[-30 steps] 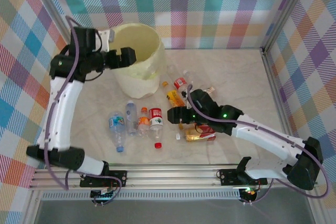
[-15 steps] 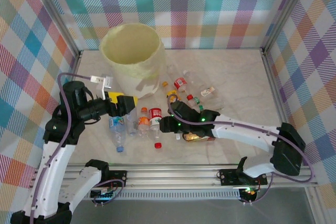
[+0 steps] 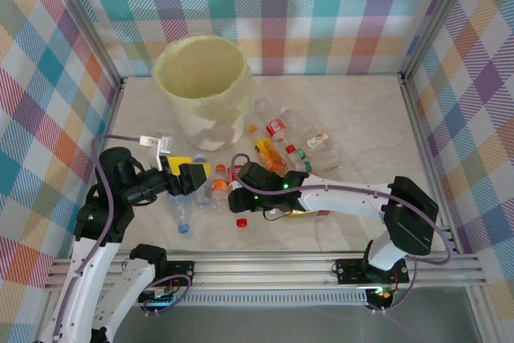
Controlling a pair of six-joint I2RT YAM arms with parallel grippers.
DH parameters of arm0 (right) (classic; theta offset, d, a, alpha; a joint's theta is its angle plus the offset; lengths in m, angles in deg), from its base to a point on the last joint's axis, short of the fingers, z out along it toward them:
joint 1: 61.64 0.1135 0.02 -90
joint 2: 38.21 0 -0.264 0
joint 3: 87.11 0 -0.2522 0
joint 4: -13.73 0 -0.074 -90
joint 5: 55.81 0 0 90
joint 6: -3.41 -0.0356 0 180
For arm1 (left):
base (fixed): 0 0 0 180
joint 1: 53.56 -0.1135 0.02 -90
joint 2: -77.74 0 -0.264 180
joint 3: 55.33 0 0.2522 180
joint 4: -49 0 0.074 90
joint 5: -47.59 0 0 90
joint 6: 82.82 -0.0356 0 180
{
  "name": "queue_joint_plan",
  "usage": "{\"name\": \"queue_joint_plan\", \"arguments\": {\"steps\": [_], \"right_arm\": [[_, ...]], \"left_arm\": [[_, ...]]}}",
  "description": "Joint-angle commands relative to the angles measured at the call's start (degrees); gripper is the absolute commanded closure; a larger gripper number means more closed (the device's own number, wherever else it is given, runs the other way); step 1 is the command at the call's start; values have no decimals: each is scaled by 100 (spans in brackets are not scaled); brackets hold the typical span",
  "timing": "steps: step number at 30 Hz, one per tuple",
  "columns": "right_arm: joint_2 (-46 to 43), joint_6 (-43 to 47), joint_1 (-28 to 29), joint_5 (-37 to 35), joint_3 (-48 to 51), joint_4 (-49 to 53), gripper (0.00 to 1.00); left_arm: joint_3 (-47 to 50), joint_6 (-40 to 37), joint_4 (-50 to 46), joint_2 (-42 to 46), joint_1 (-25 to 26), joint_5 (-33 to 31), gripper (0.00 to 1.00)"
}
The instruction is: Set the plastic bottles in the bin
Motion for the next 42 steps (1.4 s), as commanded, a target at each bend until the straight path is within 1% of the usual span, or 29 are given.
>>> {"name": "queue_joint_plan", "arguments": {"steps": [1, 7, 17, 21, 29, 35, 42], "right_arm": [[215, 23, 55, 128, -337, -113, 36], [699, -281, 73, 75, -891, 103, 40], [1424, -491, 92, 174, -1589, 326, 41], [1641, -575, 90, 57, -1813, 568, 40], [2072, -643, 91, 150, -2181, 795, 38], [2362, -734, 82, -93, -2561, 1295, 34], [2831, -752, 82, -167, -3154, 1837, 35]], "left_arm": [[33, 28, 295, 157, -38, 84, 0], [60, 1, 388, 308, -41, 140, 0], [124, -6, 528, 424, -38, 297, 0], [99, -16, 457, 390, -40, 153, 0], [95, -15, 445, 353, -35, 166, 0], [122, 96, 556, 333, -37, 254, 0], [130, 117, 569, 327, -41, 305, 0]]}}
